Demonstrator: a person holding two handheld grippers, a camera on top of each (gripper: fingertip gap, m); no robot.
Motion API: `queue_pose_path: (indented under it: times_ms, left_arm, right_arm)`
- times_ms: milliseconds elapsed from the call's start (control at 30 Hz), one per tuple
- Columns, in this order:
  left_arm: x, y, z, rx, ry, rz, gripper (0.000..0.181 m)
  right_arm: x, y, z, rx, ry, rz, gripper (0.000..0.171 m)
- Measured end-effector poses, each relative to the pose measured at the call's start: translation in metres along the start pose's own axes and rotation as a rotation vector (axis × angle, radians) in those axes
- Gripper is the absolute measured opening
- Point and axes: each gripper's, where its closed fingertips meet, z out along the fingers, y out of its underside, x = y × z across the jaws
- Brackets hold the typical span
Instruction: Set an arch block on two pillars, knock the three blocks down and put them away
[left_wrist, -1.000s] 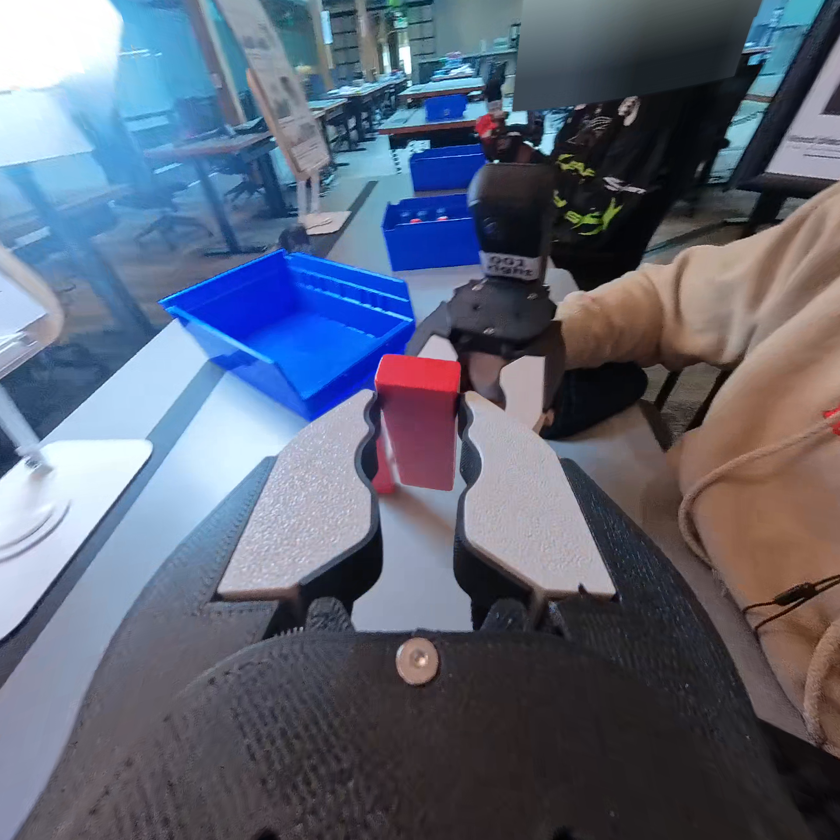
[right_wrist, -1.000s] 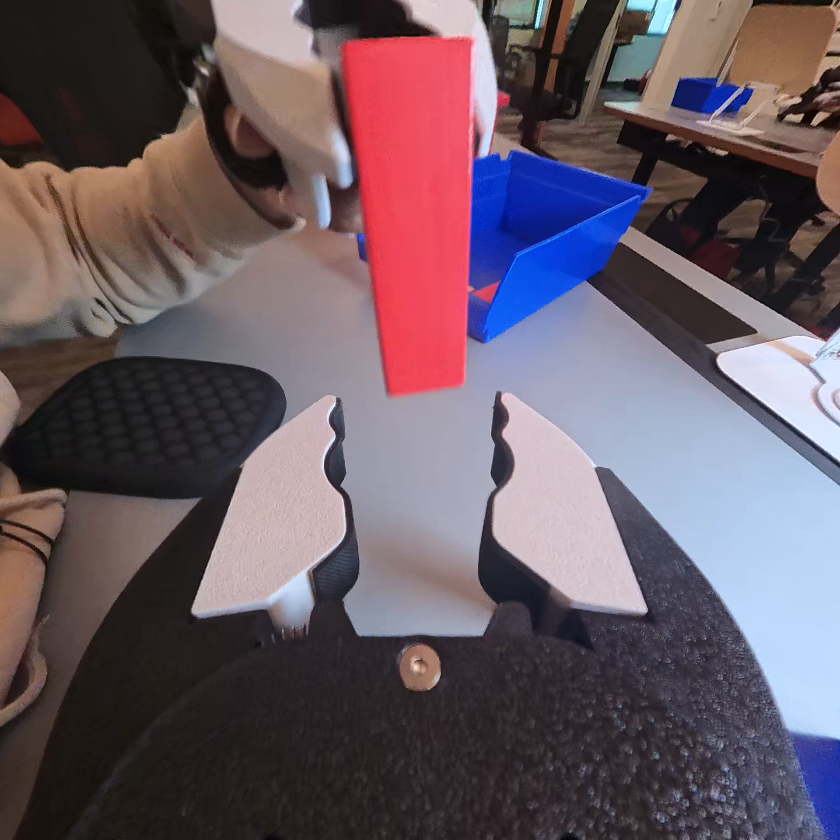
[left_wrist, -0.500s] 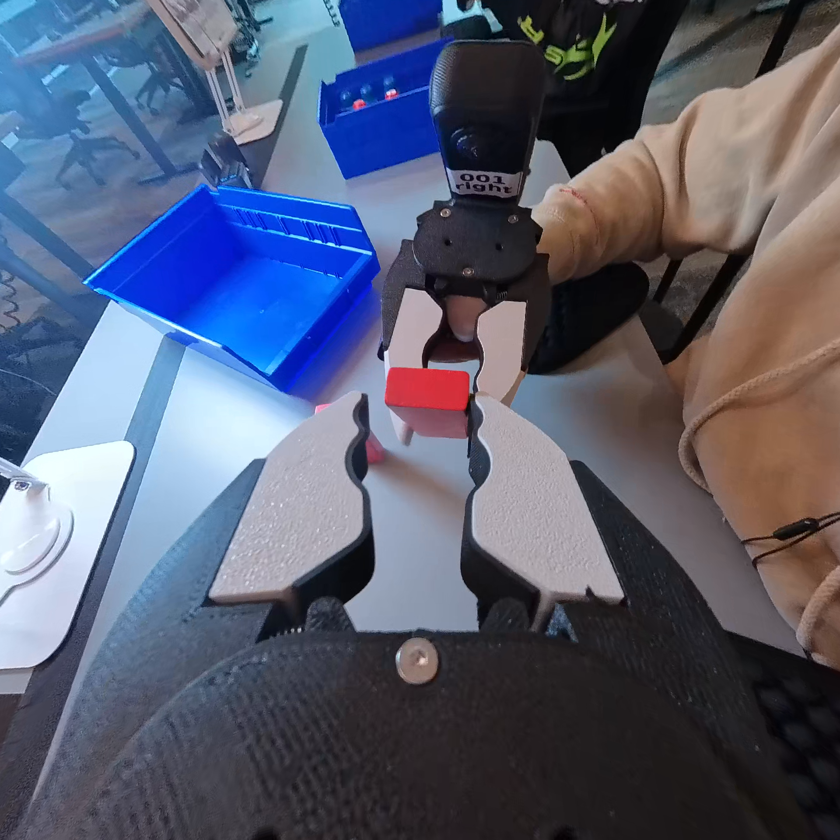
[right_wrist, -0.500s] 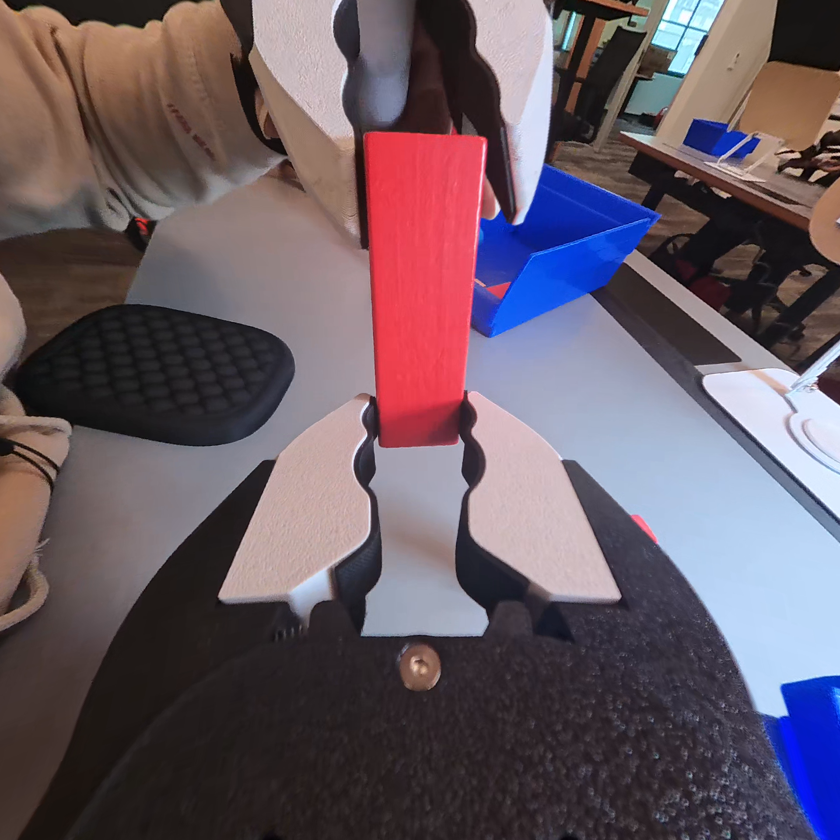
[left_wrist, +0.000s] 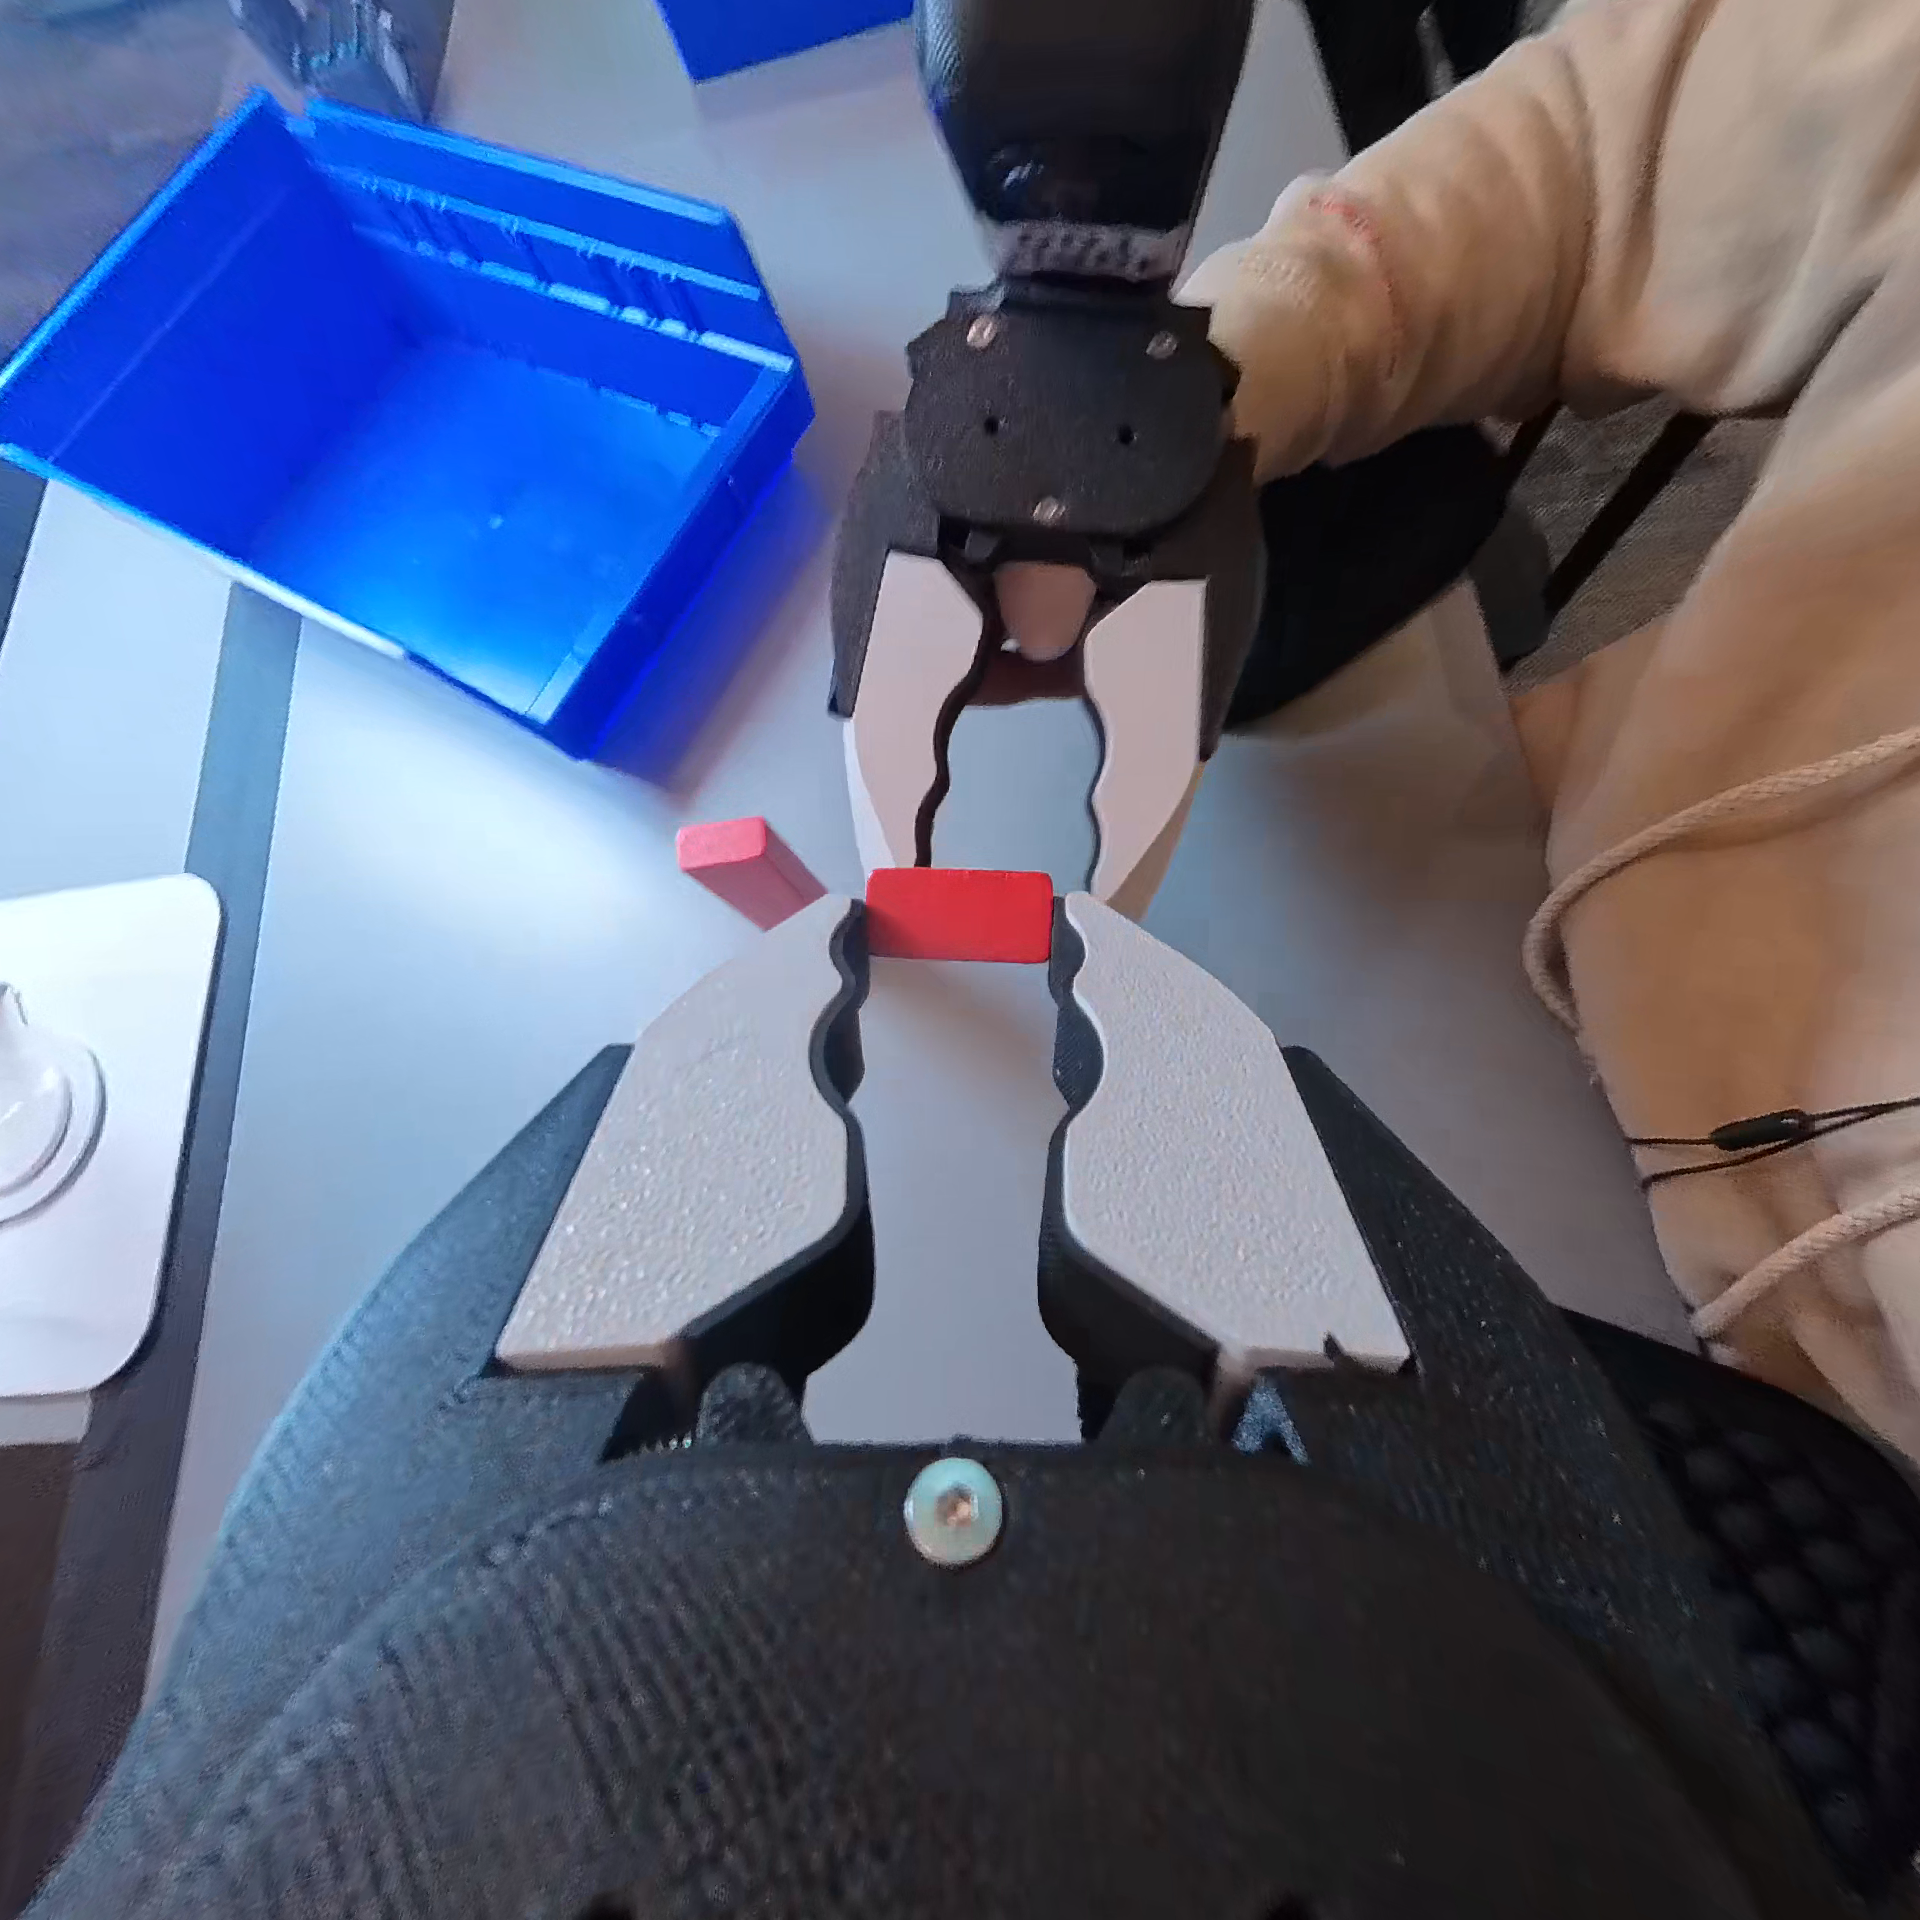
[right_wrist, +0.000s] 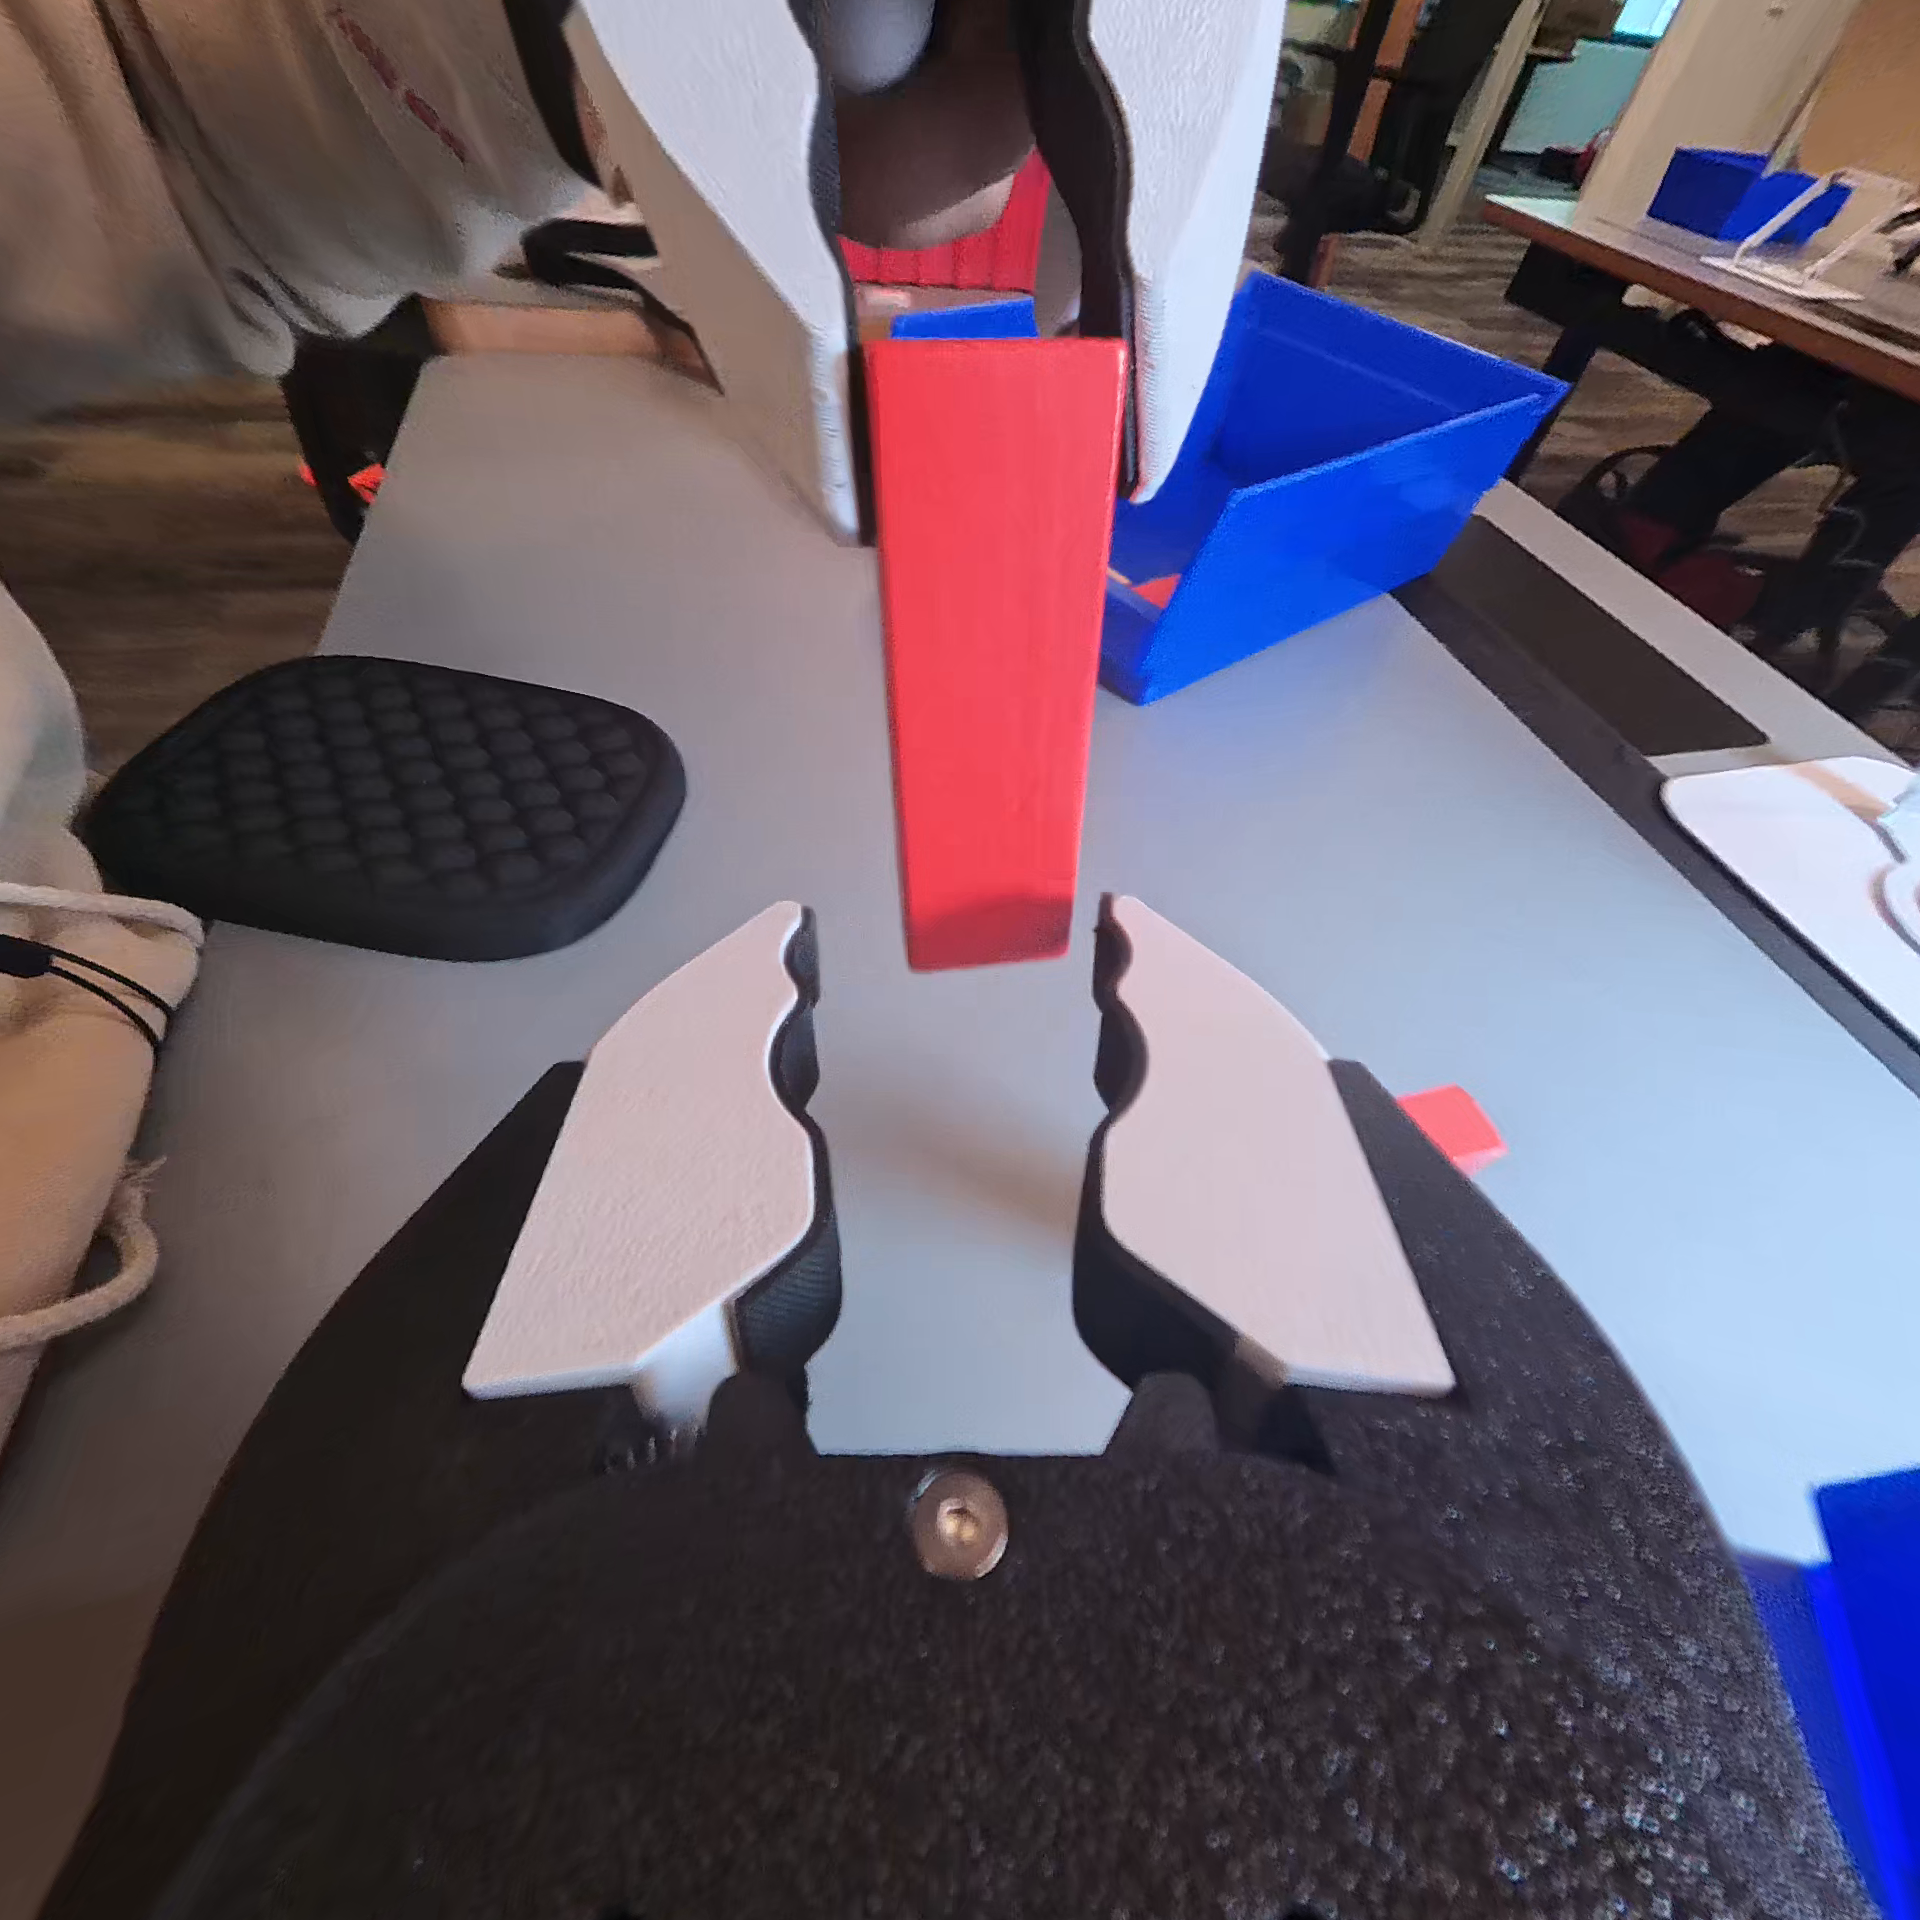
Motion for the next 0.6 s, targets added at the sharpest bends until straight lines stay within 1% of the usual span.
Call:
queue_pose_path:
  times_ms: [133, 233, 333, 467, 600]
  left_arm:
    - [-0.025, 0.013, 0.007, -0.094, -0.018, -0.091, 0.034]
    - [-0.045, 0.032, 0.022, -0.156, -0.025, -0.145, 0.034]
    - [-0.059, 0.048, 0.04, -0.185, -0.024, -0.179, 0.034]
    - [-0.071, 0.066, 0.059, -0.217, -0.037, -0.188, 0.034]
    - [-0.073, 0.075, 0.07, -0.248, -0.035, -0.199, 0.034]
  right_arm:
    - [0.017, 0.002, -0.023, -0.011, 0.053, -0.016, 0.053]
    - [0.033, 0.009, -0.042, -0.019, 0.119, -0.015, 0.055]
    - [0.049, 0.022, -0.058, -0.035, 0.178, 0.009, 0.057]
    - [0.058, 0.039, -0.066, -0.054, 0.199, 0.045, 0.057]
    - [0.059, 0.044, -0.063, -0.072, 0.206, 0.037, 0.057]
